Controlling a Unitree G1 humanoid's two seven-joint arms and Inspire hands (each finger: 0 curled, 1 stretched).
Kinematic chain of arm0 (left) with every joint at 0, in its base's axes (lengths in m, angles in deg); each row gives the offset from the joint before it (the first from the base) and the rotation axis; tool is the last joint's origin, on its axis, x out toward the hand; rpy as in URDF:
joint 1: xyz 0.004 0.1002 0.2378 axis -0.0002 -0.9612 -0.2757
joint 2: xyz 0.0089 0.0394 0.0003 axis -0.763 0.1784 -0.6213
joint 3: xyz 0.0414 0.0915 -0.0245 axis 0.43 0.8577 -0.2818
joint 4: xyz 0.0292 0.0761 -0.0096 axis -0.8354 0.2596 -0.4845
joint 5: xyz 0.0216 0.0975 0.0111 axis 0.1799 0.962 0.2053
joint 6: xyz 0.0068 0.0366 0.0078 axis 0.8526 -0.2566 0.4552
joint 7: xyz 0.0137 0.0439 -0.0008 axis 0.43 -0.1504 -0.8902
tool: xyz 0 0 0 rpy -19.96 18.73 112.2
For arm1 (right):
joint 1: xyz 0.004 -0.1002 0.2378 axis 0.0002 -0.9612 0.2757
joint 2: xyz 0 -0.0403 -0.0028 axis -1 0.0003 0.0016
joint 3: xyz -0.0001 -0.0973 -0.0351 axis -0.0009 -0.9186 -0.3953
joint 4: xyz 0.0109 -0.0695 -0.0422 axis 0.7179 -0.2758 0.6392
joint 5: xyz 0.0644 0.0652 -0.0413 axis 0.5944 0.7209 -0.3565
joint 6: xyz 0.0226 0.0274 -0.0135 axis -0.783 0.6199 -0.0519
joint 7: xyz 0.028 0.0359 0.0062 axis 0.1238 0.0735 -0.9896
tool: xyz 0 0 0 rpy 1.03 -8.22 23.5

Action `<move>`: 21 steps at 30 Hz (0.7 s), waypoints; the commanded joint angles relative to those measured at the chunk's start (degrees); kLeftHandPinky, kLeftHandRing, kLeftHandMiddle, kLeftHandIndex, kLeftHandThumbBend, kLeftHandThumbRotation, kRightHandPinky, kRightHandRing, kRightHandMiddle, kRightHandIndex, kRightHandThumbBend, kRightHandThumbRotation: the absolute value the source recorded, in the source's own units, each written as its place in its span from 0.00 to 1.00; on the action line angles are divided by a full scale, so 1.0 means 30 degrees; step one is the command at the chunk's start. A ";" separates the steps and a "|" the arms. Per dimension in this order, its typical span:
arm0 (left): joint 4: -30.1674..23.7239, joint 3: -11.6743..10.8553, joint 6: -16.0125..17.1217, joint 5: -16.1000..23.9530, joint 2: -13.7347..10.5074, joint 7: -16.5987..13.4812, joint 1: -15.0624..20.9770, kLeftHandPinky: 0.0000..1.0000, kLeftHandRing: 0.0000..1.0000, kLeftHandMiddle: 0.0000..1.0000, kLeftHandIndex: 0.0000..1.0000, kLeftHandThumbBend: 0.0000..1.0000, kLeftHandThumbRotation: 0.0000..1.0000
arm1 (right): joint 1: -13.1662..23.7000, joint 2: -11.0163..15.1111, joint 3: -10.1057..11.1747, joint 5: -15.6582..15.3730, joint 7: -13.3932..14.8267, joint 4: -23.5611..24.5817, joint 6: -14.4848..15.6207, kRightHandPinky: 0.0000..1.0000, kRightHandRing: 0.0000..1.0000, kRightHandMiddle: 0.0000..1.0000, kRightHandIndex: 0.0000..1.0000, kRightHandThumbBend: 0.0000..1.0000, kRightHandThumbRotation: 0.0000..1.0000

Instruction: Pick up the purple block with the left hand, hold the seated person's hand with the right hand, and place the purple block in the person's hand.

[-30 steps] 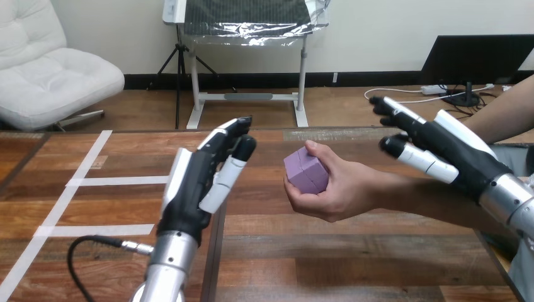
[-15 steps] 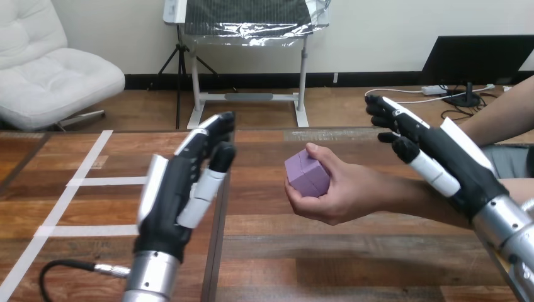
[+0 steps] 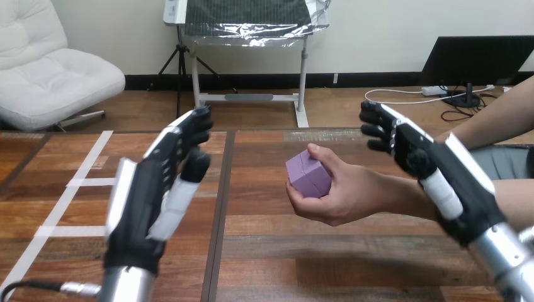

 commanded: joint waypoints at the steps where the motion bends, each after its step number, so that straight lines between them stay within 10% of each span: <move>1: -0.3982 -0.0911 0.0748 -0.0957 -0.0431 0.0280 -0.1210 0.80 0.82 0.81 0.80 0.93 1.00 | -0.1780 -0.1308 0.0937 0.2367 0.0963 0.6098 0.0590 0.91 0.91 0.92 0.91 1.00 1.00; 21: -0.4191 -0.1156 0.2250 -0.3065 0.0326 0.0221 -0.3358 0.79 0.81 0.78 0.76 0.80 1.00 | -0.4959 -0.3176 0.0241 0.3906 0.0996 0.9889 0.0962 0.92 0.91 0.92 0.91 1.00 1.00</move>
